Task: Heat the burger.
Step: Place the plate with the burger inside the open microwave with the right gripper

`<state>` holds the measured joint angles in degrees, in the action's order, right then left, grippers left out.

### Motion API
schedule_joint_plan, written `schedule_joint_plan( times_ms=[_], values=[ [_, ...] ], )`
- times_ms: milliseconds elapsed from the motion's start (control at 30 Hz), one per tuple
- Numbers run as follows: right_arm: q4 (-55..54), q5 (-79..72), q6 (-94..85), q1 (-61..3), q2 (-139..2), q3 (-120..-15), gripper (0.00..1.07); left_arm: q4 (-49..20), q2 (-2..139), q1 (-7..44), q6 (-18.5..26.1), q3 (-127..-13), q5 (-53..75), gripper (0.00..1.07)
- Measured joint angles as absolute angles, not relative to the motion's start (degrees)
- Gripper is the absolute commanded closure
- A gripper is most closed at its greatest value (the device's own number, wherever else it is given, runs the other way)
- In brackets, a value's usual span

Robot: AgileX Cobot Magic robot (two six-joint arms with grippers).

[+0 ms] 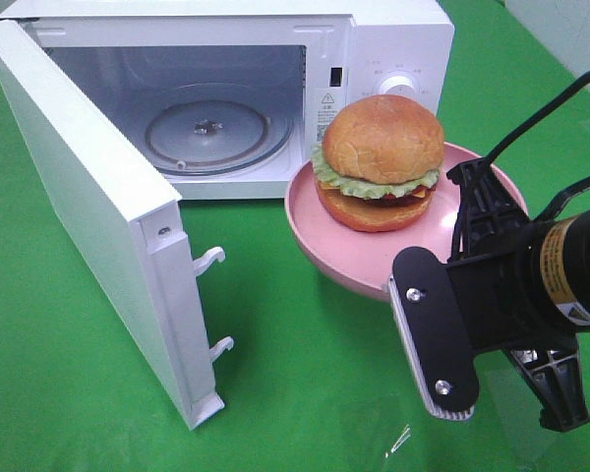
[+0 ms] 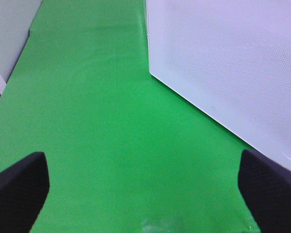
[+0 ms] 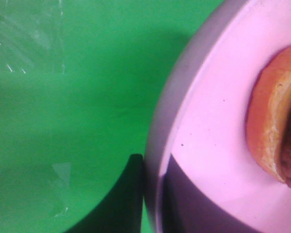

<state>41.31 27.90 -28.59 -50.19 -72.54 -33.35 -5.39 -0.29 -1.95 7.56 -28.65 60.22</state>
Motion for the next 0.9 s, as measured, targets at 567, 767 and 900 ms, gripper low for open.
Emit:
schedule_joint_plan(
  times_ms=[567, 767, 900],
  values=[
    [10.54, 22.69, -78.15, -37.99, -72.59, -33.35, 1.07, -5.39, -0.29, -1.95, 7.56, -28.65, 60.22, 0.09],
    [2.75, 22.63, -87.49, -37.41, -72.59, -33.35, 1.07, -5.39, -0.29, -1.95, 7.56, -28.65, 60.22, 0.09],
    [3.09, 21.94, -87.66, -37.41, -73.51, -33.35, 1.07, -5.39, -0.29, -1.95, 7.56, -28.65, 60.22, 0.09]
  ],
)
